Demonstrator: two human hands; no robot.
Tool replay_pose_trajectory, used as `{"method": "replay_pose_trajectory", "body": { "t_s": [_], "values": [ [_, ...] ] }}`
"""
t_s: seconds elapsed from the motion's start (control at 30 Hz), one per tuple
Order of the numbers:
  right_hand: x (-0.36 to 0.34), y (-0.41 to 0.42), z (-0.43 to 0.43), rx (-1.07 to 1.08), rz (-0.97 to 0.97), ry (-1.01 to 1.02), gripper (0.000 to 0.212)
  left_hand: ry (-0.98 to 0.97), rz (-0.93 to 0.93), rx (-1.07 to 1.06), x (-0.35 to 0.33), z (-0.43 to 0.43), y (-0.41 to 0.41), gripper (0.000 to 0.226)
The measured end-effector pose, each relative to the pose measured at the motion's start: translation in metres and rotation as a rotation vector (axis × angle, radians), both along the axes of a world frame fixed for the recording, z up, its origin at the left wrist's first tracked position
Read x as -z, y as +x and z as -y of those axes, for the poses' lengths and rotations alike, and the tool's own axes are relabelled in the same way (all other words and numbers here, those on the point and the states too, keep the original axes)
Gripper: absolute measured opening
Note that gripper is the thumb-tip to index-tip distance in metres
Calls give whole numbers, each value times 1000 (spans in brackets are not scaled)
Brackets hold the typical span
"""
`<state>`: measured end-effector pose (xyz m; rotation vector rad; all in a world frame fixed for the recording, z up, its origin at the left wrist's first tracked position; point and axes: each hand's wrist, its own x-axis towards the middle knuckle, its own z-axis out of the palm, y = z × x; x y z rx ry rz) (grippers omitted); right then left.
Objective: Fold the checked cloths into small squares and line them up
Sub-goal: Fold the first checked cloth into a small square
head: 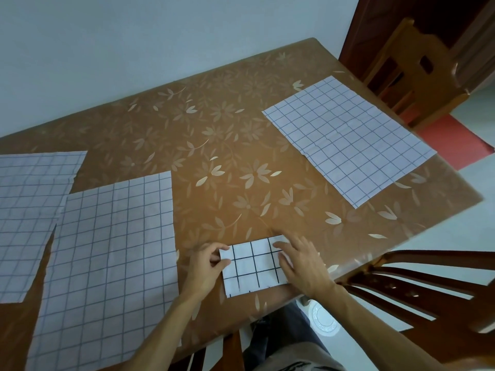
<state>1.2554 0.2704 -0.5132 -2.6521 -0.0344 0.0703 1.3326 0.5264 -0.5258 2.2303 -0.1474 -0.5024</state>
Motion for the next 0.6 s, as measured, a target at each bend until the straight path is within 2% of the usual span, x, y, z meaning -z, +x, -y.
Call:
{"method": "replay_pose_trajectory", "body": {
  "t_s": [0.07,0.13,0.2,0.27,0.37,0.6],
  "values": [
    [2,-2,-13,-104,-76,-50,49,80,51,50,2,1,-3,32],
    [10,-4,-27,-184,-154,-127,54,255,228,132,3,4,-8,31],
    [21,-6,-40,-207,-197,-184,56,390,418,263,7,9,-15,43],
    [26,-9,-47,-200,-218,-199,58,474,523,454,15,17,-24,55],
    [29,-13,-45,-205,-155,-236,60,576,518,628,33,22,-34,61],
    [36,-17,-4,-120,-204,-305,64,692,412,573,28,6,-44,67]
  ]
}}
